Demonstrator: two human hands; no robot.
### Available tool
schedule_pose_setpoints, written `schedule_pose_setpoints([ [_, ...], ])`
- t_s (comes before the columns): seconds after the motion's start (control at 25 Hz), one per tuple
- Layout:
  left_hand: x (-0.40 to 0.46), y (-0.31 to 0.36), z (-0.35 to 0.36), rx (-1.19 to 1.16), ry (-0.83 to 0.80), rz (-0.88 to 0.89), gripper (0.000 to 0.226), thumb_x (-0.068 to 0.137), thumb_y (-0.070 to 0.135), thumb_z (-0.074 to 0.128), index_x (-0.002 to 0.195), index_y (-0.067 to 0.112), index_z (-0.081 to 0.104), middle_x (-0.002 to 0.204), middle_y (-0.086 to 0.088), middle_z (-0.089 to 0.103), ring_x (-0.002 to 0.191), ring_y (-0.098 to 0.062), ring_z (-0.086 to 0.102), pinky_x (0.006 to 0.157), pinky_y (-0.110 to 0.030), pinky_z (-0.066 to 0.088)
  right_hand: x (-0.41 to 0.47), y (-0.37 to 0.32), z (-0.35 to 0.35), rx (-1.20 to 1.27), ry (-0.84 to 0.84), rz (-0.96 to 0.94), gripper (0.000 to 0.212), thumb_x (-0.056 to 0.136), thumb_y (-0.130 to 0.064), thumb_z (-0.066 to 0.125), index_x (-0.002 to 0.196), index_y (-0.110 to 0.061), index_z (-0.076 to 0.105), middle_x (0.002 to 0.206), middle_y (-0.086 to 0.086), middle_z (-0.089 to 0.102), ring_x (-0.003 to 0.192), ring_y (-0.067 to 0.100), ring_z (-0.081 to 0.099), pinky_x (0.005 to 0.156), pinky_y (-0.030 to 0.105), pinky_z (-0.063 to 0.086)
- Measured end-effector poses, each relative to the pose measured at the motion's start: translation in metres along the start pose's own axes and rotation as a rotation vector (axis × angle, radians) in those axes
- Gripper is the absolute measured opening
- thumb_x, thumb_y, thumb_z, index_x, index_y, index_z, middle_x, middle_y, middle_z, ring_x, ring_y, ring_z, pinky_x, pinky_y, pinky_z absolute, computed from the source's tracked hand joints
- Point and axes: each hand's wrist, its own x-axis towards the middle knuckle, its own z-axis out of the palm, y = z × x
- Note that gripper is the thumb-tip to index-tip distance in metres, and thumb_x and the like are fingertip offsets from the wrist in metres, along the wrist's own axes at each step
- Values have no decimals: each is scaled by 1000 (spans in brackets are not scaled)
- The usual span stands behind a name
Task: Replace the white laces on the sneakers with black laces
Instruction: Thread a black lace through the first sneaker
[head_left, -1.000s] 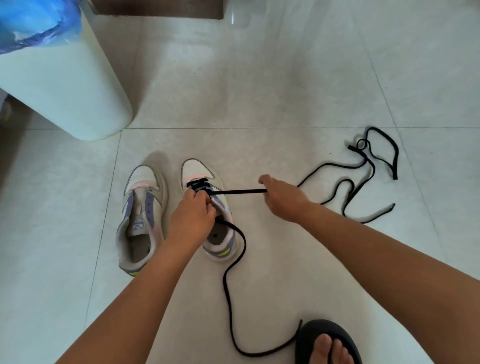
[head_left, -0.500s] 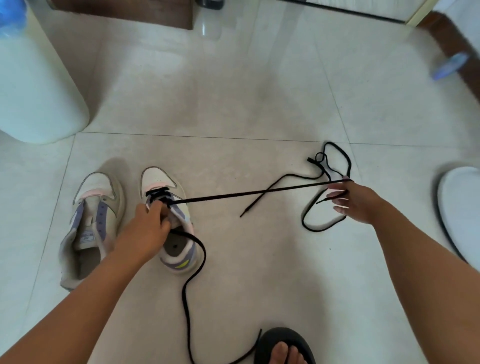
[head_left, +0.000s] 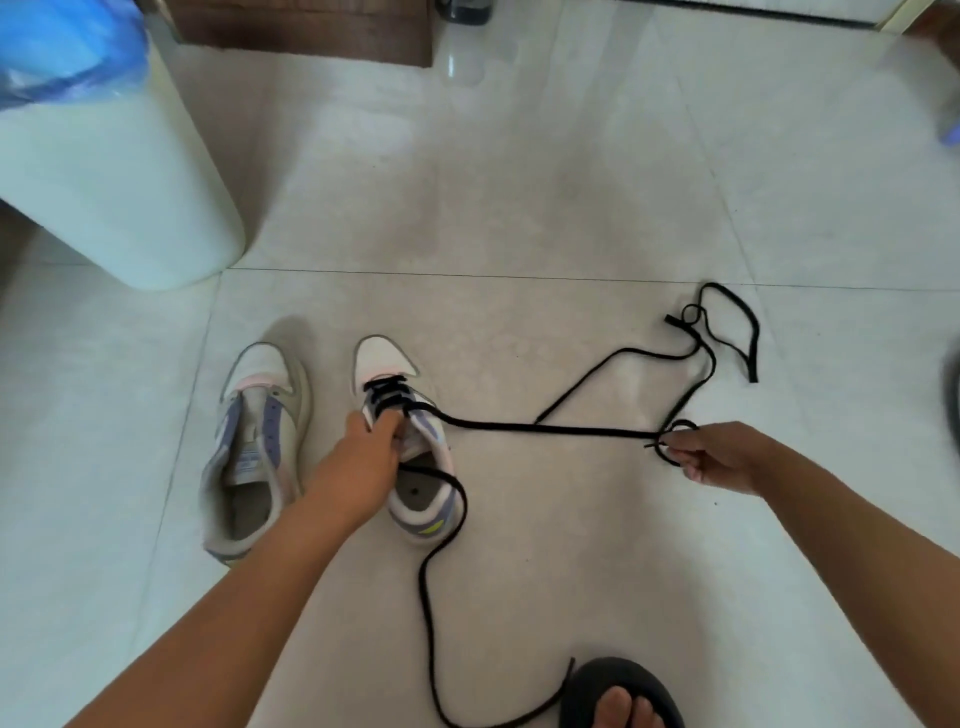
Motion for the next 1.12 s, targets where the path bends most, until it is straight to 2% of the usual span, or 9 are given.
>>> schedule_pose_setpoints([
  [0.12,-5,6,4,54,-11,58,27,100,32,34,122,21,43,111,-9,38,92,-29,52,72,-35,42,-22,21,85,206,-300,142,10,91,3,52,82,1,58,65,15,66,49,14,64,47,21,53],
  [0.24,-6,11,7,47,132,63,27,98,33,40,117,19,53,112,-9,40,100,-27,46,80,-37,44,-43,15,145,232,-411,54,13,90,6,52,80,1,58,69,15,67,55,16,67,52,20,56],
  [0.4,-3,17,10,-73,304,58,25,94,30,51,110,15,64,117,-8,42,109,-25,42,88,-36,40,-57,-10,185,-18,-394,-216,14,86,8,57,84,-6,56,74,12,62,57,14,60,54,18,53],
  [0.52,1,19,15,-238,310,32,22,91,23,56,107,13,68,116,-7,42,111,-24,42,93,-35,40,-57,-21,195,-338,-349,-461,17,81,7,64,87,-7,56,74,10,63,63,17,61,57,19,53],
  [0.6,2,18,18,-292,305,31,21,90,19,59,106,12,69,114,-7,41,111,-24,42,95,-34,39,-58,-27,201,-438,-362,-552,21,79,9,66,83,-8,54,74,10,62,61,16,62,54,17,52],
  [0.76,3,18,19,-315,294,26,20,88,17,61,106,11,68,114,-5,39,112,-22,40,96,-32,38,-55,-34,212,-652,-389,-629,22,78,9,65,81,-9,53,77,14,63,63,19,63,60,24,54],
  [0.92,5,19,22,-341,297,0,20,87,17,63,105,11,69,114,-4,39,111,-21,40,97,-35,40,-55,-39,219,-802,-431,-649,24,79,6,68,78,-13,53,75,10,62,63,18,63,54,17,50],
  [1.04,4,22,26,-349,318,-20,18,88,16,63,103,10,70,115,-5,39,111,-22,39,96,-35,40,-55,-40,224,-800,-466,-579,21,82,-3,69,83,-11,49,68,11,62,50,14,62,47,19,49],
  [1.12,5,22,24,-376,311,-11,15,87,14,63,98,8,71,110,-2,37,110,-22,38,94,-29,38,-57,-35,223,-700,-453,-502,28,83,-14,71,95,-10,46,67,11,61,45,13,59,46,22,50],
])
